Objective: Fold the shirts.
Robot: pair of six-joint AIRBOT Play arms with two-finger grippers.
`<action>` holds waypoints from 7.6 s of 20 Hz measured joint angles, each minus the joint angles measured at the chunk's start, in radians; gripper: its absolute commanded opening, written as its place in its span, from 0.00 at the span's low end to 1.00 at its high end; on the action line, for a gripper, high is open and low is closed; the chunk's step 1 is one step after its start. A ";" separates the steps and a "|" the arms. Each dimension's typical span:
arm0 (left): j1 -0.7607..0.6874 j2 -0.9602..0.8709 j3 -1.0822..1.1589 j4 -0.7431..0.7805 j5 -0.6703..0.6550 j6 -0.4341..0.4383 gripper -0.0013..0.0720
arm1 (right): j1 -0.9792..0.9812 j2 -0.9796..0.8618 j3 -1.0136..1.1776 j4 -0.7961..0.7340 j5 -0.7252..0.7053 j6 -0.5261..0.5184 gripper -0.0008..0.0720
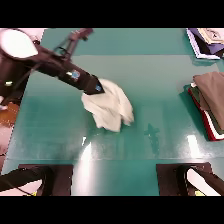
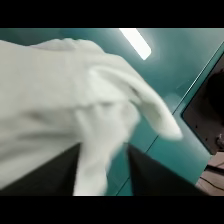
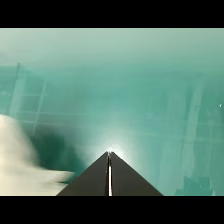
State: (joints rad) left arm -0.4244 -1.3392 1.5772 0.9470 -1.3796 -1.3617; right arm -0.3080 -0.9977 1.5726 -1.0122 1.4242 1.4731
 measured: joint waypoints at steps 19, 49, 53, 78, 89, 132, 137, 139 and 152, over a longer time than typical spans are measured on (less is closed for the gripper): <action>0.145 0.101 -0.829 -0.234 0.336 0.109 0.57 | 0.000 0.000 0.000 -0.001 0.016 0.000 0.03; -0.026 0.146 -0.572 0.010 0.312 0.008 0.05 | 0.697 -0.043 -0.581 0.005 -0.226 0.000 0.65; -0.026 0.151 -0.560 0.037 0.262 0.002 0.05 | 0.804 -0.174 -0.582 0.057 -0.356 0.005 0.65; -0.026 0.277 0.148 0.423 0.005 -0.028 0.05 | 0.382 0.259 -0.340 0.129 -0.424 -0.042 0.03; -0.026 0.330 0.481 0.554 -0.084 -0.028 0.05 | 0.082 0.251 0.042 0.123 -0.004 0.024 0.03; -0.026 0.333 -0.346 0.728 0.141 -0.214 0.05 | 0.338 -0.051 -0.949 0.019 -0.249 -0.243 0.03; -0.026 0.335 -0.083 0.850 0.030 -0.212 0.05 | 0.206 0.126 -0.698 0.076 -0.266 -0.188 0.03; -0.026 0.335 0.049 0.876 0.005 -0.208 0.05 | 0.123 0.193 -0.582 0.088 -0.274 -0.164 0.03; -0.026 0.333 0.377 0.814 -0.150 -0.183 0.05 | -0.057 0.150 -0.144 0.097 -0.103 -0.057 0.03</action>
State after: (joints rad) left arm -0.4507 -1.0061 1.9541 1.7615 -1.5291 -1.5448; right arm -0.3653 -0.8482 1.4284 -0.9150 1.3212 1.4158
